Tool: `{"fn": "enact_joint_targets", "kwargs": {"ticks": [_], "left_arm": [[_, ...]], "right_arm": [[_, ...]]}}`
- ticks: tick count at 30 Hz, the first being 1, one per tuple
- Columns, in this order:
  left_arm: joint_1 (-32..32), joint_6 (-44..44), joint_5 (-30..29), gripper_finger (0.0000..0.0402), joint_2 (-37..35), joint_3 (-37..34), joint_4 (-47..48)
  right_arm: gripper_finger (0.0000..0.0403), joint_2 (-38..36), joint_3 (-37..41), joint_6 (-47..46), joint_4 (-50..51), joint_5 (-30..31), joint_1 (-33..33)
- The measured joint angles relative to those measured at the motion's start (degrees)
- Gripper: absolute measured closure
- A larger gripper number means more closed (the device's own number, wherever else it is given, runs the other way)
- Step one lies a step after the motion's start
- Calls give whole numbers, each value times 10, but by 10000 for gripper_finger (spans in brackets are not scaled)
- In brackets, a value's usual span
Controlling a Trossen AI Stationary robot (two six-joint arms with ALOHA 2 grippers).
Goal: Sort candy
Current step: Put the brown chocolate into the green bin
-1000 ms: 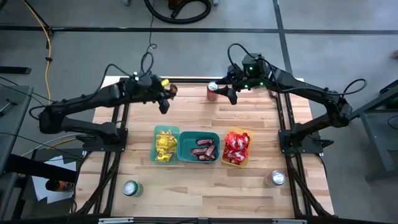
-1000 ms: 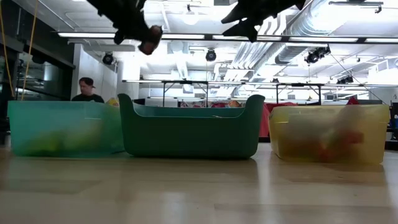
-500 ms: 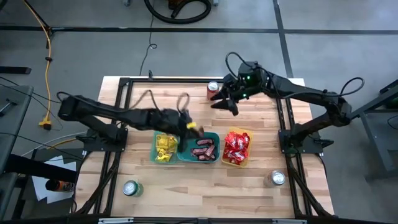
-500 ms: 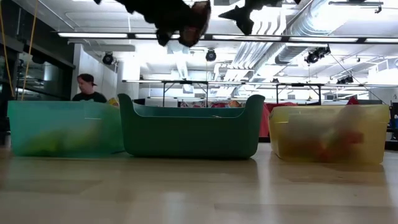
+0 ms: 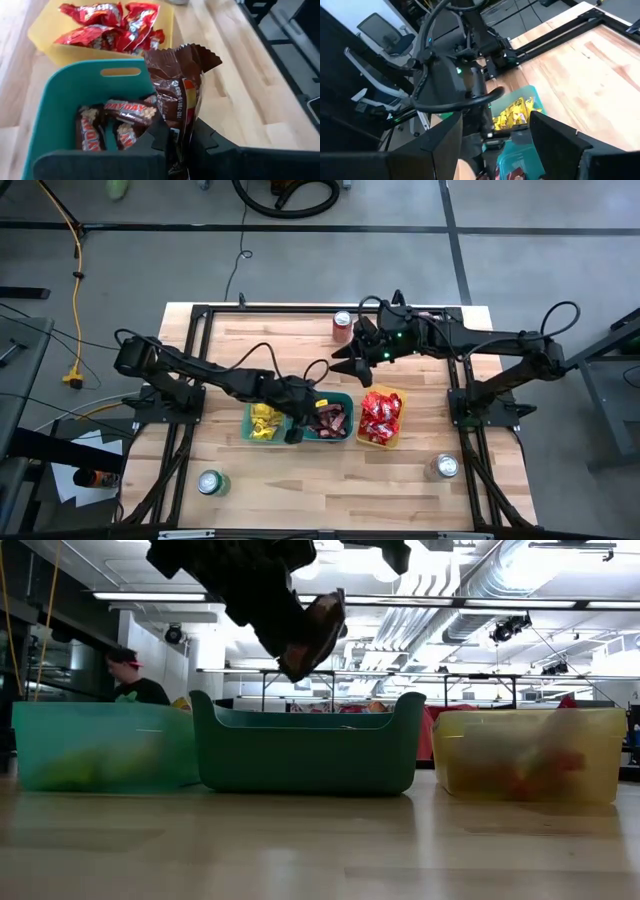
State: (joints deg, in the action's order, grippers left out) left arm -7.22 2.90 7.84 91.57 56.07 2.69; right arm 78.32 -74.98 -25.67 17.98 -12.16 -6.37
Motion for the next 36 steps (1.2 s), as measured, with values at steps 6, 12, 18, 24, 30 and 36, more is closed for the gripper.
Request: {"fn": "enact_joint_targets", "kwargs": {"ticks": [6, 12, 18, 24, 30, 36], "left_arm": [[0, 31, -33, 341, -7, 0, 12], [1, 58, -64, 265, -15, 0, 63], [1, 90, -86, 189, -34, 3, 64], [10, 90, -85, 155, -120, 14, 57], [37, 86, -98, 155, -244, 11, 29], [58, 75, -117, 156, -356, -60, -77]], "right_arm": [[176, -2, 0, 7, 4, 0, 6], [176, -23, 0, 43, 11, -1, 4], [176, -57, 0, 64, 25, -2, -6], [176, -76, 0, 81, 26, 5, -12], [176, -78, 0, 84, 28, 26, -11], [176, -78, 0, 77, 28, 26, -11]]}}
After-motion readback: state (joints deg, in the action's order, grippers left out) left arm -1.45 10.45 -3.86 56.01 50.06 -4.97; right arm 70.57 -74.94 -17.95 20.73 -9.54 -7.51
